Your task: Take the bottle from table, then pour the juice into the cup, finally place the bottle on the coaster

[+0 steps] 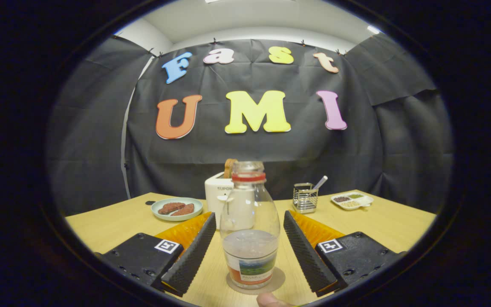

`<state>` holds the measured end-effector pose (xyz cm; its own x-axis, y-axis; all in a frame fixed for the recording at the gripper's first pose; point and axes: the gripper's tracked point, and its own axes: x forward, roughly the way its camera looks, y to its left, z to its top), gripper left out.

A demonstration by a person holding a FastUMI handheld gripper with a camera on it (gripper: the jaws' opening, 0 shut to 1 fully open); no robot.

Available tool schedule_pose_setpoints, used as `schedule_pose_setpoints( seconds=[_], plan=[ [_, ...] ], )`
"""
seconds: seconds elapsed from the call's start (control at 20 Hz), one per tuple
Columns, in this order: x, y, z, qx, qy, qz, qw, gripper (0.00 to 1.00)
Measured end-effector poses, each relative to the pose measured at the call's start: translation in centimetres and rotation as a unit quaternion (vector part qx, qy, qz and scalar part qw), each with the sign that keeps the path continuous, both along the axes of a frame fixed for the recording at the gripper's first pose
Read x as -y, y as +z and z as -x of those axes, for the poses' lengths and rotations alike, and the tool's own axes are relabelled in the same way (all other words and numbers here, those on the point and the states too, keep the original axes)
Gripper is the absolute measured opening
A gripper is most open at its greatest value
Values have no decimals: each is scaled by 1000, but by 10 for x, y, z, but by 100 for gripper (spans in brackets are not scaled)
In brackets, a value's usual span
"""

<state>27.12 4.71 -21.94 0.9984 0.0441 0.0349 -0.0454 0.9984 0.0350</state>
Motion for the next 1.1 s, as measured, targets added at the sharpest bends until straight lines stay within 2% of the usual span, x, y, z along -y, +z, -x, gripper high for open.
schedule_pose_setpoints(
  seconds=[0.2, 0.9, 1.1],
  plan=[
    [-4, 31, 27, 8, 8, -3, 1000, 100],
    [43, 131, 154, -2, -27, -8, 1000, 100],
    [49, 155, 197, 4, -23, -9, 1000, 100]
  ],
)
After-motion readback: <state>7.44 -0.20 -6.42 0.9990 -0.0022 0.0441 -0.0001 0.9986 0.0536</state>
